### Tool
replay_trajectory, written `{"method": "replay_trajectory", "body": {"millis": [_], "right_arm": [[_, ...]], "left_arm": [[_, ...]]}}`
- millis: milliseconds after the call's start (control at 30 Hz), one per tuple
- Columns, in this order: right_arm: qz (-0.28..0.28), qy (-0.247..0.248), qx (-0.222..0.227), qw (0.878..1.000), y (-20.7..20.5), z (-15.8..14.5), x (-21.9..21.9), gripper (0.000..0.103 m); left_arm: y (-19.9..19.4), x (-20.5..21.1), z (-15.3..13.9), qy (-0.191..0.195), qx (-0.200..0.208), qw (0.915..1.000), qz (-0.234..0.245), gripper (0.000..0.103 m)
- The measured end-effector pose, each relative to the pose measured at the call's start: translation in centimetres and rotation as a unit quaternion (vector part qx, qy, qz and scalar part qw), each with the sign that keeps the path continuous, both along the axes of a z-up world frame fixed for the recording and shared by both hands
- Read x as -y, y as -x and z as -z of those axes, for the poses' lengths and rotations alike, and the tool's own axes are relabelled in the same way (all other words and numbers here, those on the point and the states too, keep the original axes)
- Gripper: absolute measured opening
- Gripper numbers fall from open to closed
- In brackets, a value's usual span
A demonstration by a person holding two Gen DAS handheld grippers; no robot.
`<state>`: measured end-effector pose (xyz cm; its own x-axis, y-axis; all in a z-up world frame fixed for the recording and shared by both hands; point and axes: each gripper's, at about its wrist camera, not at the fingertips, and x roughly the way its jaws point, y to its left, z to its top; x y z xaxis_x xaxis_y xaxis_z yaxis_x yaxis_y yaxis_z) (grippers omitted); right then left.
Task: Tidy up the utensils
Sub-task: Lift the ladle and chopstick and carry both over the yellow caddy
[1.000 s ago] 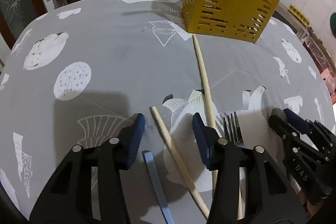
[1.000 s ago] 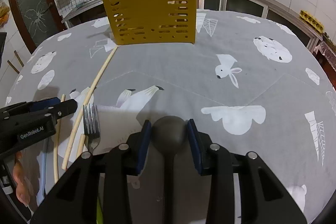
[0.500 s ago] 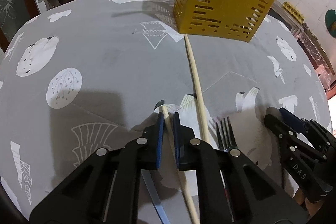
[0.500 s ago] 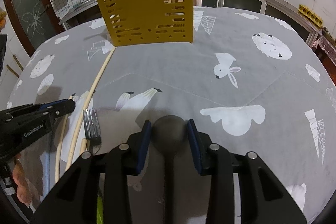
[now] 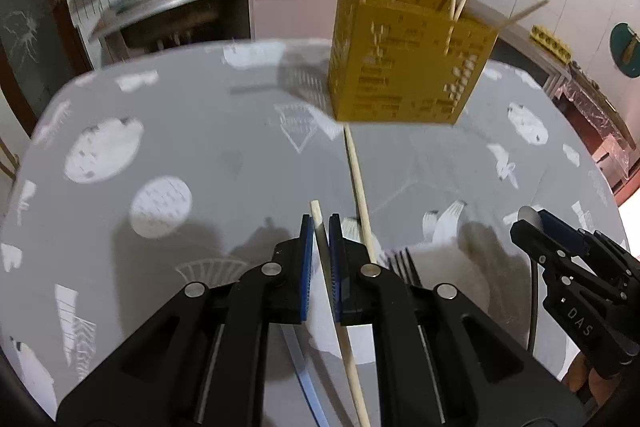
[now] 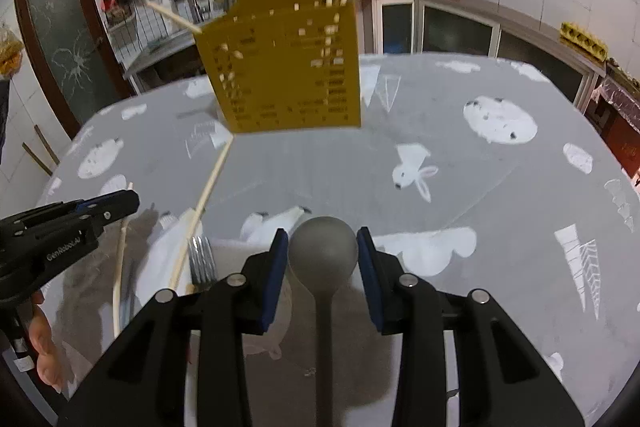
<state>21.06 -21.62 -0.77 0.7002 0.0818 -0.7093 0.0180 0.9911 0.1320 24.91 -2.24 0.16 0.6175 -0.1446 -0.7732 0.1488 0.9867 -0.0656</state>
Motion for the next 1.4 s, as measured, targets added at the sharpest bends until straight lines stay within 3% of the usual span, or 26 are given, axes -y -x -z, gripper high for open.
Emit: {"method": "replay_trajectory", "body": {"millis": [300, 533, 867, 1400], "right_arm": [[0.012, -0.003, 0.056, 0.998, 1.6, -2.4, 0.7, 0.036], [0.024, -0.019, 0.106, 0.994, 3.0, -3.7, 1.8, 0.036], [0.032, -0.03, 0.173, 0.984, 4.5, -5.1, 2.2, 0.036], [0.032, -0.037, 0.23, 0.972, 4.8, -6.0, 2.3, 0.036]], "left_arm": [[3.1, -0.2, -4.9, -0.006, 0.098, 0.9951, 0.002, 0.004], [5.3, -1.0, -6.9, 0.007, 0.158, 0.9873, -0.006, 0.004], [7.0, -2.4, -8.3, 0.024, 0.201, 0.9791, -0.017, 0.004], [8.6, -3.6, -10.0, 0.045, 0.255, 0.9657, -0.016, 0.004]]}}
